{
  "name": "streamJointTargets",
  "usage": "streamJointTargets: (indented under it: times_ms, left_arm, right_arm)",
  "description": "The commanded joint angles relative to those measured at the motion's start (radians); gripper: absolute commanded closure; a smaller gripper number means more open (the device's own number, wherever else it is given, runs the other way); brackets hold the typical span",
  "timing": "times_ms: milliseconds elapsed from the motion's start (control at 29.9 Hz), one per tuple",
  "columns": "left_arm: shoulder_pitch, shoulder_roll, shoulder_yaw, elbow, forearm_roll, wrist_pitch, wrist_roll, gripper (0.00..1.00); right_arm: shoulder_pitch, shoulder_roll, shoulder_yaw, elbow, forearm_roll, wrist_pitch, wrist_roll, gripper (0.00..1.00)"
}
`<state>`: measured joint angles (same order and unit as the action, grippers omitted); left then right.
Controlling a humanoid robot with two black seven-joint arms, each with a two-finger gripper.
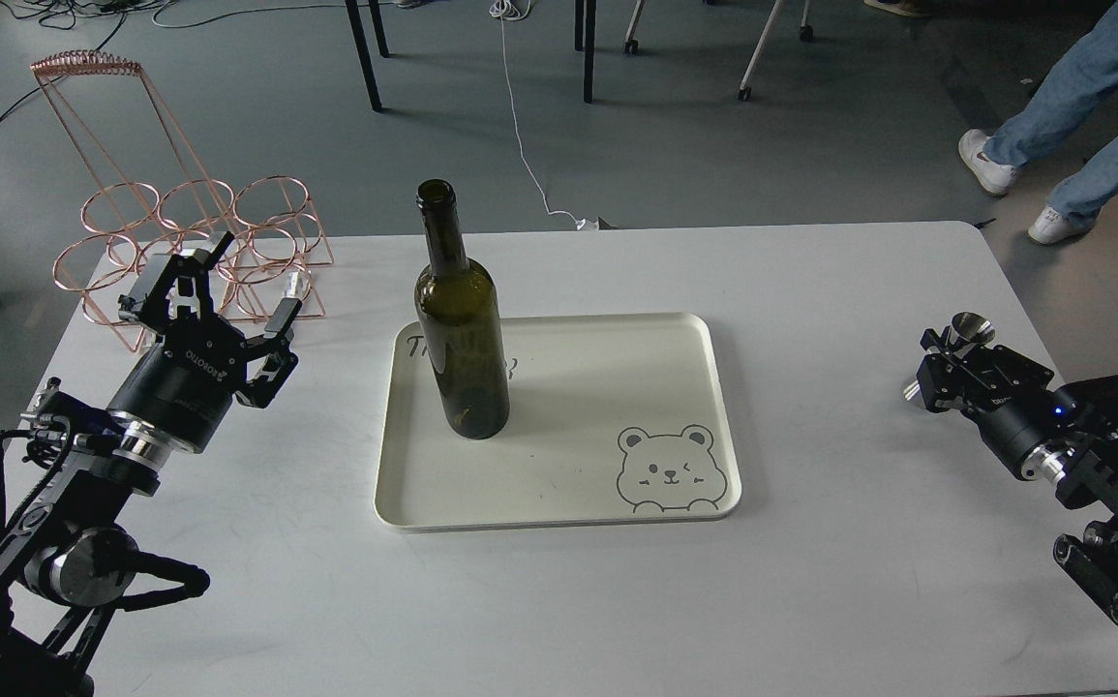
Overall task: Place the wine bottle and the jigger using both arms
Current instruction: 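Set the jigger down on the table beside the tray, open right gripper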
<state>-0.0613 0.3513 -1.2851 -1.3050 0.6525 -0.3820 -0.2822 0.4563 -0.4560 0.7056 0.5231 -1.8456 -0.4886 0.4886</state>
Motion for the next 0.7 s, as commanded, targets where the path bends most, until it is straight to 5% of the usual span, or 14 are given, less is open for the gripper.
streamJointTargets:
  times_ms: [0,301,668]
  left_arm:
    - [0.0,0.0,0.0,0.0,0.001,0.0,0.0,0.02]
    - [0.0,0.0,0.0,0.0,-0.001,0.0,0.0,0.02]
    - [-0.002,0.0,0.001,0.0,-0.001,-0.002,0.0,0.02]
  right_arm:
    - [0.002,0.0,0.0,0.0,0.002,0.0,0.0,0.68]
    - [0.002,0.002,-0.014,0.0,0.002,0.0,0.0,0.62]
    - [0.005,0.0,-0.014,0.006,0.005,0.0,0.0,0.14]
